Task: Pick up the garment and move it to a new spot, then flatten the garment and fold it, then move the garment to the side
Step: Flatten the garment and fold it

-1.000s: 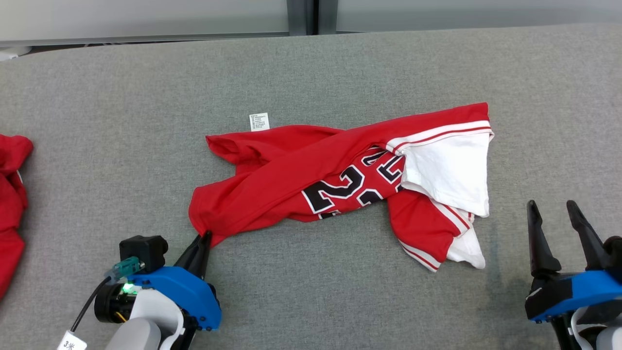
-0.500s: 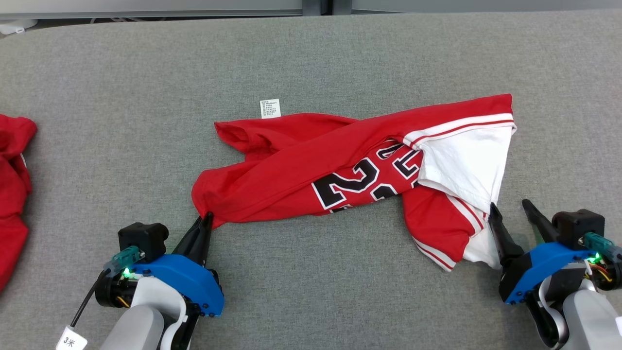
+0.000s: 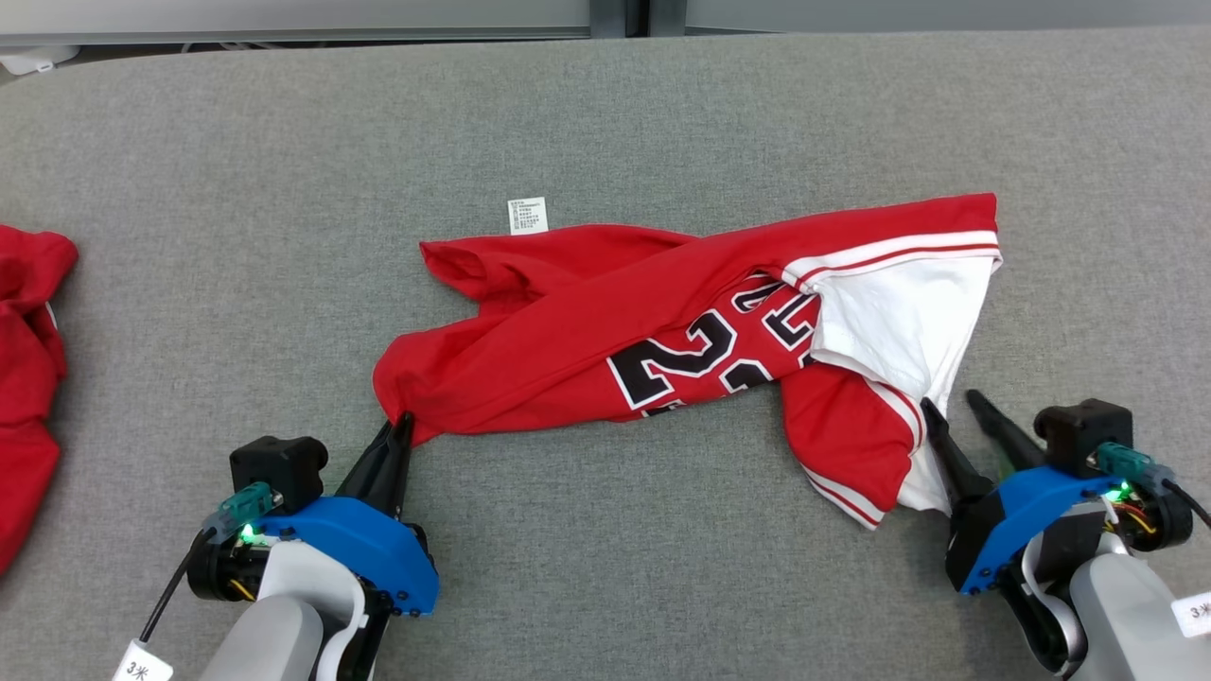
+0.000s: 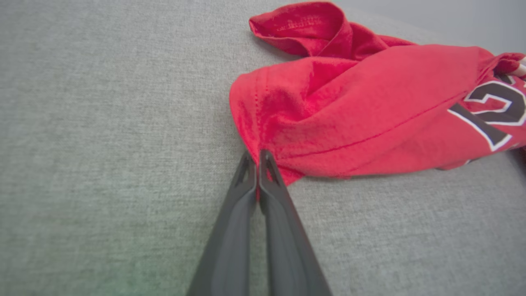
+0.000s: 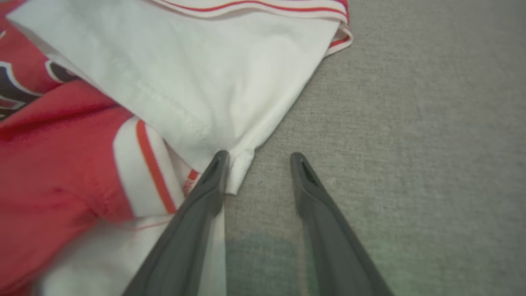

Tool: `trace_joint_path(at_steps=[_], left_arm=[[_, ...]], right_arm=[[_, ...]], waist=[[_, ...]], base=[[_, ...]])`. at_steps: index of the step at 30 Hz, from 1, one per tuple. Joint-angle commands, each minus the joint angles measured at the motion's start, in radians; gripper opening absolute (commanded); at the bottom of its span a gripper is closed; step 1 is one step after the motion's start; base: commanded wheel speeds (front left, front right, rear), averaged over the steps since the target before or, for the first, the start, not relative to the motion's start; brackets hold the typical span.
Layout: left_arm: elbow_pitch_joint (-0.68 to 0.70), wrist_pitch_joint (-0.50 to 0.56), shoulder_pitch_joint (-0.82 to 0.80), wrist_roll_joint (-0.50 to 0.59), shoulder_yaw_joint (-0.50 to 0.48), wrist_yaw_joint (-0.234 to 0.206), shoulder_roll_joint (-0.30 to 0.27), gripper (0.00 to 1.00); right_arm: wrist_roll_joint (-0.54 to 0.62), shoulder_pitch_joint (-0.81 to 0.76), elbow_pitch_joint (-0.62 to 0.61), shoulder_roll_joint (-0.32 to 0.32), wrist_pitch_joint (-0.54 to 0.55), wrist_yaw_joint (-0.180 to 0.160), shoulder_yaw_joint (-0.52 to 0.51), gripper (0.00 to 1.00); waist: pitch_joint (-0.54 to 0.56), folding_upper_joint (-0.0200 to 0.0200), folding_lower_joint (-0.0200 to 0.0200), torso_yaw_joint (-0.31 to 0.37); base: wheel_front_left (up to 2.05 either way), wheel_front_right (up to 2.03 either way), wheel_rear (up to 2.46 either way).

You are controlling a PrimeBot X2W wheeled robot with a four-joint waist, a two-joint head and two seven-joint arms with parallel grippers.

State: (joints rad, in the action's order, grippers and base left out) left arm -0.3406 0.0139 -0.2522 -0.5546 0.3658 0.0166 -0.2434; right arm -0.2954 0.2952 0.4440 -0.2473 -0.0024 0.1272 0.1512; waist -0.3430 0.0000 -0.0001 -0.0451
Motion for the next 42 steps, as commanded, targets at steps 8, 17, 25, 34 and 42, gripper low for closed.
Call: trace_joint_path(at_steps=[8,17,25,34,42], left_arm=[[0.02,-0.073,-0.019,0.018,-0.011,-0.017,-0.006,0.0],[0.153,-0.198,-0.018,0.069,-0.041,-0.059,-0.035,0.0],[0.353,-0.256,-0.061,0.137,-0.076,-0.09,-0.073,0.0],[0.598,-0.21,-0.209,0.203,-0.136,-0.121,-0.152,0.0],[0.713,-0.106,-0.379,0.195,-0.195,-0.117,-0.216,0.0]], right_arm=[[-0.034,-0.026,-0.022,-0.019,-0.01,0.003,-0.009,0.0],[0.004,-0.048,-0.192,-0.027,-0.085,0.004,-0.142,0.0],[0.07,-0.001,-0.443,-0.056,-0.083,0.003,-0.242,0.0],[0.107,0.165,-0.752,-0.135,-0.005,0.003,-0.35,0.0],[0.061,0.384,-0.842,-0.218,0.077,0.003,-0.385,0.0]], waist=[[0.009,0.0,0.0001,0.0],[0.037,0.0,0.0001,0.005],[0.091,0.0,0.0001,0.016],[0.187,0.0,0.0001,0.035],[0.213,0.0,0.0001,0.045]], base=[[0.0,0.0,0.0],[0.0,0.0,0.0],[0.0,0.0,0.0],[0.0,0.0,0.0],[0.0,0.0,0.0]])
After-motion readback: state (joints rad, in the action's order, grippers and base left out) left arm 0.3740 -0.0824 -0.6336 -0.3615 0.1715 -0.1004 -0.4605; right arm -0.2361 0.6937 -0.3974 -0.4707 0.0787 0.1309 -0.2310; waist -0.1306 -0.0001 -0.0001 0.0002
